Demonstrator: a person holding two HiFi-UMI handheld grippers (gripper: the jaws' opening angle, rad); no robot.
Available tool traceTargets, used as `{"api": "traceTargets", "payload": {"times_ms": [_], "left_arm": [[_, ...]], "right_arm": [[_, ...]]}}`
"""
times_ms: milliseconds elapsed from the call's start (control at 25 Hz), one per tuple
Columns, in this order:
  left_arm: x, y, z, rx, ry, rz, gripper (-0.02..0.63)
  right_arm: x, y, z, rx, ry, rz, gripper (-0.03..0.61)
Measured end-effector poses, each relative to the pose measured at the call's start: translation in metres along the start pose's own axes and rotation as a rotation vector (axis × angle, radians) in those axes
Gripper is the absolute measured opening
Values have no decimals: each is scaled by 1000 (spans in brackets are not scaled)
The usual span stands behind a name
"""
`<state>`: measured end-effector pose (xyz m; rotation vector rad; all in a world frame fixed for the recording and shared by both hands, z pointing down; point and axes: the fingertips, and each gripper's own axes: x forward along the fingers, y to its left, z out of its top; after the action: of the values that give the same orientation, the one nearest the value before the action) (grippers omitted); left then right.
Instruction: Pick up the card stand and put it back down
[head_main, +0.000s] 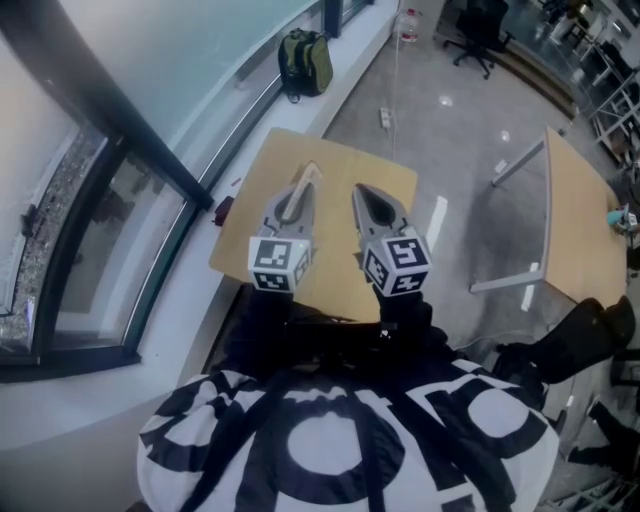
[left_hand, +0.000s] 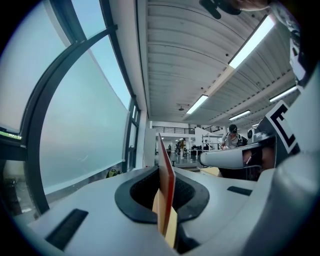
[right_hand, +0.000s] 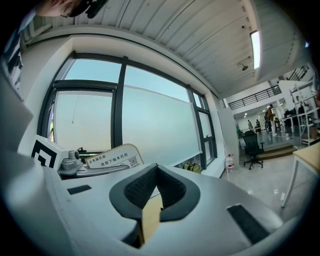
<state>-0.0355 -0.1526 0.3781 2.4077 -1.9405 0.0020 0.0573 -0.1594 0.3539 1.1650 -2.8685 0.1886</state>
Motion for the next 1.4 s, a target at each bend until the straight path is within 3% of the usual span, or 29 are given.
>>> {"api": "traceTargets", "payload": {"times_ms": [440, 760, 920, 1400], "left_arm": [[-18, 25, -29, -32, 52, 72, 23], [-28, 112, -68, -83, 126, 176, 23], [-34, 144, -96, -77, 213, 217, 24], [-4, 228, -162, -75, 343, 123, 23]], "right_arm": [[16, 16, -25, 32, 54, 60, 17], [83, 47, -54, 36, 144, 119, 17], [104, 56, -70, 44, 184, 140, 17], [172, 44, -121, 79, 313, 109, 17]]}}
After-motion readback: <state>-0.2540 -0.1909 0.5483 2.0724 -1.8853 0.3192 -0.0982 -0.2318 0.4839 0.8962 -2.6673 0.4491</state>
